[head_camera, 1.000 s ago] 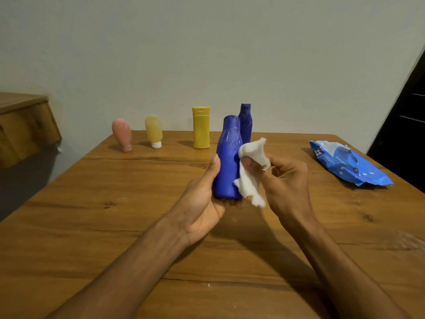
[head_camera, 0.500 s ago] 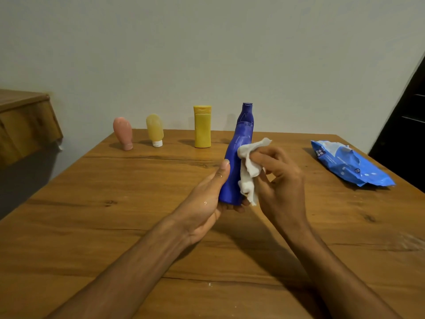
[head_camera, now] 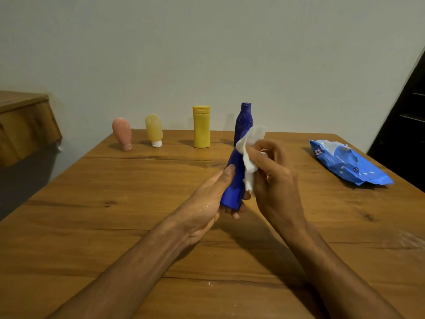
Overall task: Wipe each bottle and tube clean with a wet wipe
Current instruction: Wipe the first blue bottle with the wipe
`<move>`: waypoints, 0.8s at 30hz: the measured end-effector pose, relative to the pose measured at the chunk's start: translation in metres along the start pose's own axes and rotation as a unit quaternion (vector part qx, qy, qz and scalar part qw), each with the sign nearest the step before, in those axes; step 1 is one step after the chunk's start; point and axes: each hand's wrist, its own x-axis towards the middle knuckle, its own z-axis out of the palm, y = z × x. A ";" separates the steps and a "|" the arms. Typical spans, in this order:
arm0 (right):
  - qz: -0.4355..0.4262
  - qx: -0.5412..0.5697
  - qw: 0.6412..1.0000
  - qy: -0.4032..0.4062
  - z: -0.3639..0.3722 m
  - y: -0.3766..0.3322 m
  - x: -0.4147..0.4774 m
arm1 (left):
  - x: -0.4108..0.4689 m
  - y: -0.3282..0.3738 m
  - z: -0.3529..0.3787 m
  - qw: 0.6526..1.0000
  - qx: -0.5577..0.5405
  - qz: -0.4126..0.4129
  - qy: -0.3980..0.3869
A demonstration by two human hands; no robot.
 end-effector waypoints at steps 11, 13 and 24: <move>-0.041 -0.066 0.996 -0.053 0.000 -0.004 -0.004 | -0.003 0.002 0.004 0.999 0.035 -0.012 0.023; -0.062 -0.074 0.992 -0.080 0.001 -0.006 -0.005 | -0.003 0.002 0.003 0.999 0.035 -0.007 0.029; -0.067 -0.129 0.988 -0.053 -0.003 -0.005 -0.003 | -0.004 0.000 0.001 0.999 0.040 -0.020 0.017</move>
